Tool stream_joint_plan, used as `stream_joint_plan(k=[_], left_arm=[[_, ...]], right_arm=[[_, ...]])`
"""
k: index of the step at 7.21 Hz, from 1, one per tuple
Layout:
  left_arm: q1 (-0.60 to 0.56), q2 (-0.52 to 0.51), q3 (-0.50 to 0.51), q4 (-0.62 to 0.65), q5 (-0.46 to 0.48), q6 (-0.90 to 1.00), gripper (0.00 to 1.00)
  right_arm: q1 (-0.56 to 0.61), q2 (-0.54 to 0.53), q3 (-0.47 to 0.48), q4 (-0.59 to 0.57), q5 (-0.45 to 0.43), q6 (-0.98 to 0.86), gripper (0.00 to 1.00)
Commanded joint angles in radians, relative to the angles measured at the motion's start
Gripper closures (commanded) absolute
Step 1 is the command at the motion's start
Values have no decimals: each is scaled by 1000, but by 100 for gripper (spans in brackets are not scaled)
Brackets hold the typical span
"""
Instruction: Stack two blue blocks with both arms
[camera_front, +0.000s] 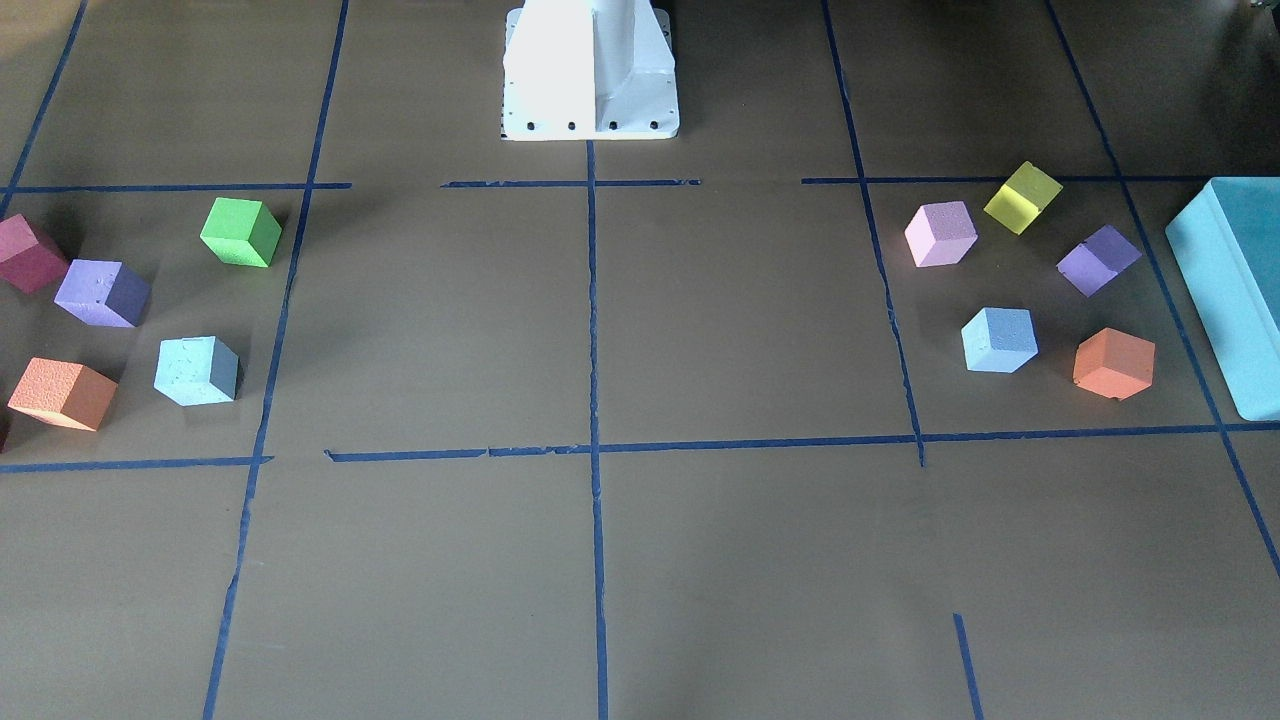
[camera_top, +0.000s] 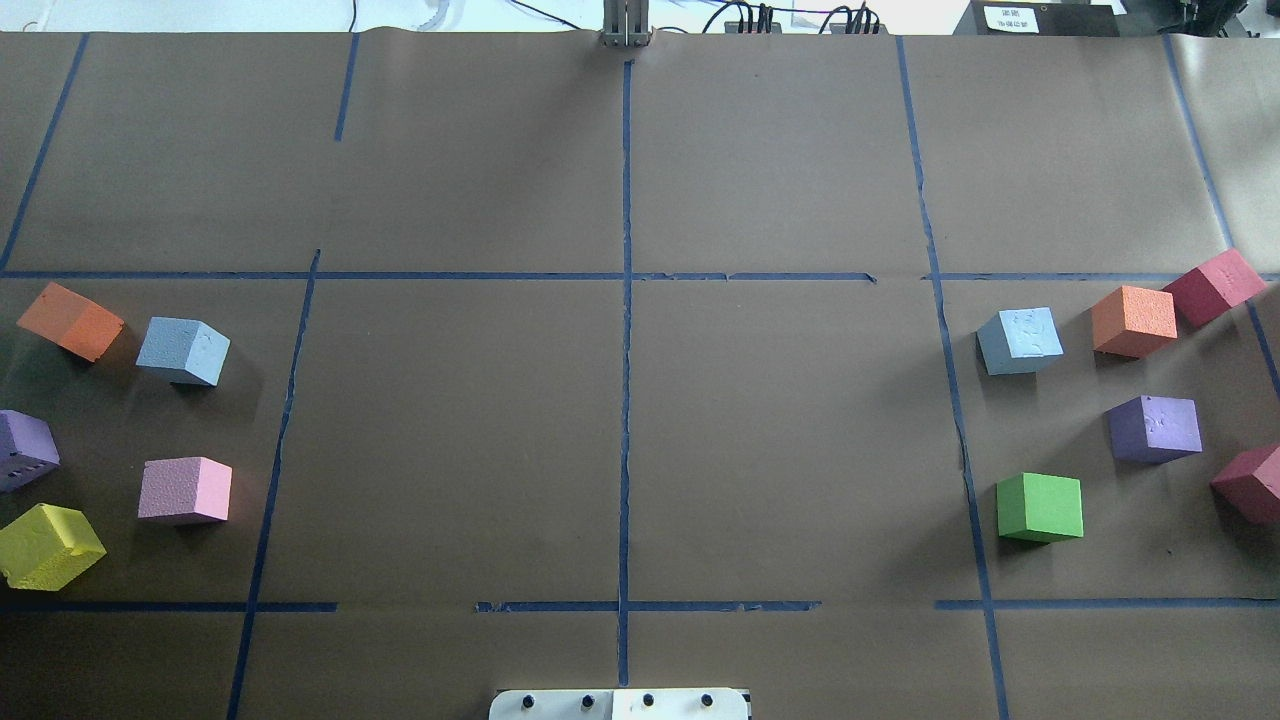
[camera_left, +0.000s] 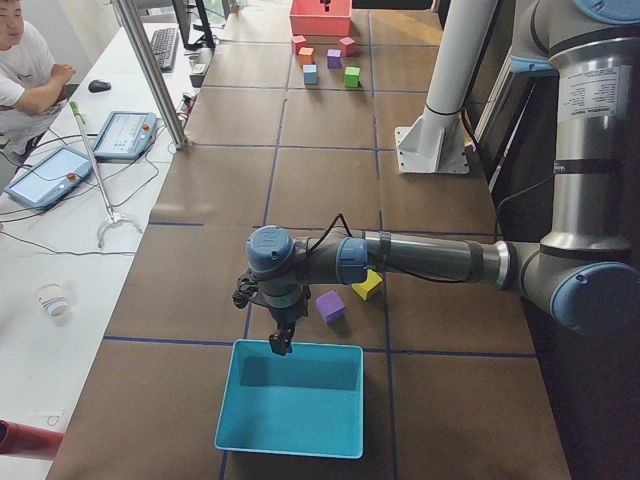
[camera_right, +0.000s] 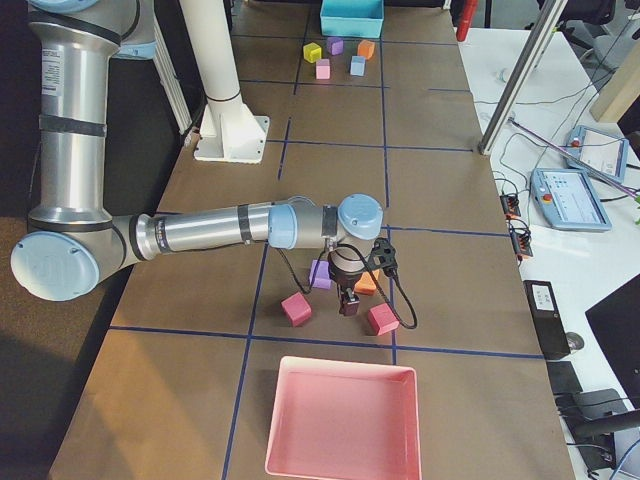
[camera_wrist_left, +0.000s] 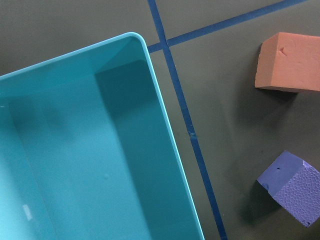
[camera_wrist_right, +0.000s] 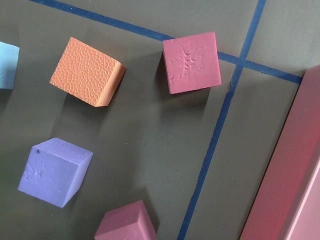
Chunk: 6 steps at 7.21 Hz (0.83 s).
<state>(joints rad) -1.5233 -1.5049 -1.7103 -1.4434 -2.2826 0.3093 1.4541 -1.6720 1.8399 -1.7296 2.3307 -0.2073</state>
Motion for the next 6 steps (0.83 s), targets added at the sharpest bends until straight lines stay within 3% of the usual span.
stream_joint_plan(k=[1, 3, 5, 6], left_arm=[[5, -3, -8, 3, 6, -2, 0], [11, -1, 5, -2, -3, -3, 0], [11, -1, 6, -2, -3, -3, 0], [11, -1, 6, -2, -3, -3, 0]], right_arm=[[-3, 18, 1, 1, 2, 2, 0], [-85, 81, -1, 43, 44, 123, 0], [-243, 84, -24, 401, 18, 587, 0], [-341, 112, -25, 480, -61, 755, 0]])
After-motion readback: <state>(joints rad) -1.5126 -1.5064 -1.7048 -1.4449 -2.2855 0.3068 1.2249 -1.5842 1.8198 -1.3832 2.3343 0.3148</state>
